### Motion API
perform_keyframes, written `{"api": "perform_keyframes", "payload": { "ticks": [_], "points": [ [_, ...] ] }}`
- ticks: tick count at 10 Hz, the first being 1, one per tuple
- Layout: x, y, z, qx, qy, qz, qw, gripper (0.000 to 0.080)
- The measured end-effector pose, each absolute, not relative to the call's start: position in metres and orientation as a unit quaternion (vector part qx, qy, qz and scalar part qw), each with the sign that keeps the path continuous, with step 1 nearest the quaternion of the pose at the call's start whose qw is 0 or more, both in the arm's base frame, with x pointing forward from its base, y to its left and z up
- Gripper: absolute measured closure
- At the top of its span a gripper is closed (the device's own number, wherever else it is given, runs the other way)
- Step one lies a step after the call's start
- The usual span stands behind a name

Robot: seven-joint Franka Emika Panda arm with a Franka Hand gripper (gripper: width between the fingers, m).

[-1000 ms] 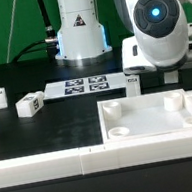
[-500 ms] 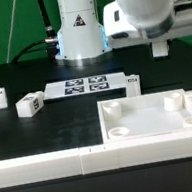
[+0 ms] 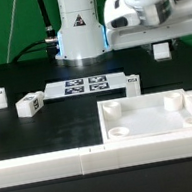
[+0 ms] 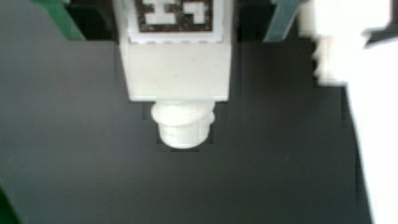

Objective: Assemble one leg

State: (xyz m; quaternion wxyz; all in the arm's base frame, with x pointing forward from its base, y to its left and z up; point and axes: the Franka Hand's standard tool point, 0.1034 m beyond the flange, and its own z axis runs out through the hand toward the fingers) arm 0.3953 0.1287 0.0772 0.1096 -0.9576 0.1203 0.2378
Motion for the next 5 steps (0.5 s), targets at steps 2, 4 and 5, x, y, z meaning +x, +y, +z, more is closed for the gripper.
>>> {"api": "perform_keyframes", "payload": {
  "ticks": [2, 4, 5],
  "points": [
    [0.416, 0.101, 0.104, -0.977, 0.114, 0.156, 0.087, 0.0512],
    [0.441, 0.088, 0.118, -0.99, 0.108, 0.052, 0.078, 0.0512],
    [0.44, 0.09, 0.114, -0.991, 0.109, 0.021, 0.074, 0.0512]
  ]
}}
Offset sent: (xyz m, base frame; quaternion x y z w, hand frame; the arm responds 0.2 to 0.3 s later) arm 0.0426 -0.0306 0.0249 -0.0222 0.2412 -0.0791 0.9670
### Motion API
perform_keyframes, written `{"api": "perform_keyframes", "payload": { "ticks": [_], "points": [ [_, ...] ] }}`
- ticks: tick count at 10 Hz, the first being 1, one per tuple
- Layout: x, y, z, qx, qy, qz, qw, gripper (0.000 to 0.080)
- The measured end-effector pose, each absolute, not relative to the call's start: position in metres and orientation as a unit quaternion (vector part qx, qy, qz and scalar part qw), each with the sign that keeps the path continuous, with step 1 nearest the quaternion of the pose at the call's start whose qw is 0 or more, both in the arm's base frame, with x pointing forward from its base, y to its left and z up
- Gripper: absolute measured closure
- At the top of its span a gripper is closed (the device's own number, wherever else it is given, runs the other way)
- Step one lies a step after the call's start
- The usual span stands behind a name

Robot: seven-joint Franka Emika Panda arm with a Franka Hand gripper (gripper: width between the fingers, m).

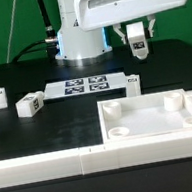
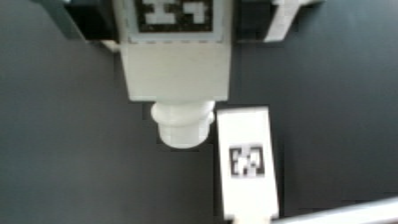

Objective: Assemble one leg

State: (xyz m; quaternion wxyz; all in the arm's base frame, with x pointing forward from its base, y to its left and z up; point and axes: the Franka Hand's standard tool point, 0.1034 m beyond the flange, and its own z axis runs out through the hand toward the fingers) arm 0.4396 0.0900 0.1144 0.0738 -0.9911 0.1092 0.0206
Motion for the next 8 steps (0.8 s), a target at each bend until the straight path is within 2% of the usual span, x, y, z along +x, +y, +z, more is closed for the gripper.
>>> {"api": "perform_keyframes", "payload": {
  "ticks": [1, 3, 4, 6, 8],
  "points": [
    [0.441, 0.091, 0.114, -0.992, 0.107, -0.024, 0.07, 0.0512],
    [0.444, 0.094, 0.111, -0.992, 0.09, -0.059, 0.064, 0.0512],
    [0.452, 0.102, 0.104, -0.994, 0.036, -0.084, 0.056, 0.0512],
    [0.467, 0.094, 0.103, -0.995, -0.004, -0.088, 0.05, 0.0512],
    [0.468, 0.097, 0.103, -0.995, -0.009, -0.089, 0.05, 0.0512]
  ]
}}
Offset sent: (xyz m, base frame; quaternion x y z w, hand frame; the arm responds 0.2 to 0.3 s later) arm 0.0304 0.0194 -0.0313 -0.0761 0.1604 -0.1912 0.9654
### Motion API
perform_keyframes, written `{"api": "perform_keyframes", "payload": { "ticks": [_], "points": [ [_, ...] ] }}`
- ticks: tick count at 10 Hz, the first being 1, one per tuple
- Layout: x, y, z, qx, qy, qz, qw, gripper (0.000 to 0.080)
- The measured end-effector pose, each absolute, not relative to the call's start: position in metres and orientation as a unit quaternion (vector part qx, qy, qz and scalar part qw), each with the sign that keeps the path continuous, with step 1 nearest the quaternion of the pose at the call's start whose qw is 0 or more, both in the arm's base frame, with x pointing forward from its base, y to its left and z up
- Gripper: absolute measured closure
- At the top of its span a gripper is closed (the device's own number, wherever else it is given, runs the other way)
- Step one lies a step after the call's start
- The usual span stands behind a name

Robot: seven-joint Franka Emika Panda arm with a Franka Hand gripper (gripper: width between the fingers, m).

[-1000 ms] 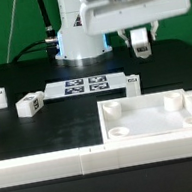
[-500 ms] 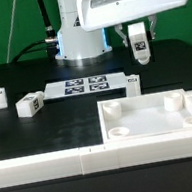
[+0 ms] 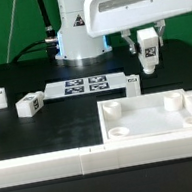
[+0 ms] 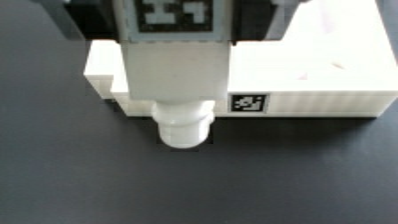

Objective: Assemble one leg

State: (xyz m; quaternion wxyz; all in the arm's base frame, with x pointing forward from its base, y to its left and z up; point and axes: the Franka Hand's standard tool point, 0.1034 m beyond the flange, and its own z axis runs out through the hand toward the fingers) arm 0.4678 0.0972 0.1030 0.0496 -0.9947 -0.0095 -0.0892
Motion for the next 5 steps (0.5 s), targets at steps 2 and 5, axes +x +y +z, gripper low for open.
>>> {"api": "perform_keyframes", "payload": {
  "ticks": [2, 5],
  "points": [
    [0.468, 0.097, 0.103, -0.995, -0.009, -0.089, 0.05, 0.0512],
    [0.504, 0.111, 0.106, -0.992, -0.025, -0.104, 0.06, 0.0512]
  ]
}}
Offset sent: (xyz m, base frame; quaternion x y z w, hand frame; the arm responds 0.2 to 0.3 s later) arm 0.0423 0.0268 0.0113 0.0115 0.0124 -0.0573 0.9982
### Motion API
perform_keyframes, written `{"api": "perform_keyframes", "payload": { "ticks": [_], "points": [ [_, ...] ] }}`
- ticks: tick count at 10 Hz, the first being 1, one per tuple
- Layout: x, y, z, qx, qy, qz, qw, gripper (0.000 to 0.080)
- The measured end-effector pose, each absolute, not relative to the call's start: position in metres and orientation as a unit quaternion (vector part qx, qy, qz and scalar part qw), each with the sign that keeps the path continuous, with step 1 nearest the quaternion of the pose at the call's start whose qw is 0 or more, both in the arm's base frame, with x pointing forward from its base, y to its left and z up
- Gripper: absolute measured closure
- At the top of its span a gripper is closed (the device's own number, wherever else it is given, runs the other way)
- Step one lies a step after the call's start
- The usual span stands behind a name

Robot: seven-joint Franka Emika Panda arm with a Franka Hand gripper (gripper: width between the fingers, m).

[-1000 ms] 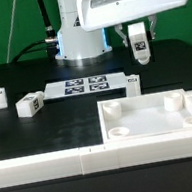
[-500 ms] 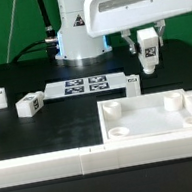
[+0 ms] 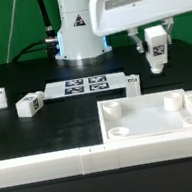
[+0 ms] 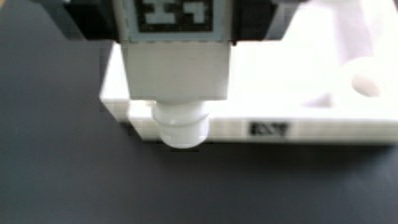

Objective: Assemble one leg

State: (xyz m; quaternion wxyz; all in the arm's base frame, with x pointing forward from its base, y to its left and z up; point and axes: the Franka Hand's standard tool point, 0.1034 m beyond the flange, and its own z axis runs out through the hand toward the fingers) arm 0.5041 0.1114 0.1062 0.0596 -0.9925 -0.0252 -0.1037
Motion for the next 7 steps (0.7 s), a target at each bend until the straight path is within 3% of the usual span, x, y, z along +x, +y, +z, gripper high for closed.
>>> {"api": "perform_keyframes", "payload": {
  "ticks": [3, 7],
  "points": [
    [0.558, 0.118, 0.094, -0.991, -0.033, -0.109, 0.072, 0.0512],
    [0.557, 0.118, 0.093, -0.989, -0.033, -0.123, 0.071, 0.0512]
  ]
}}
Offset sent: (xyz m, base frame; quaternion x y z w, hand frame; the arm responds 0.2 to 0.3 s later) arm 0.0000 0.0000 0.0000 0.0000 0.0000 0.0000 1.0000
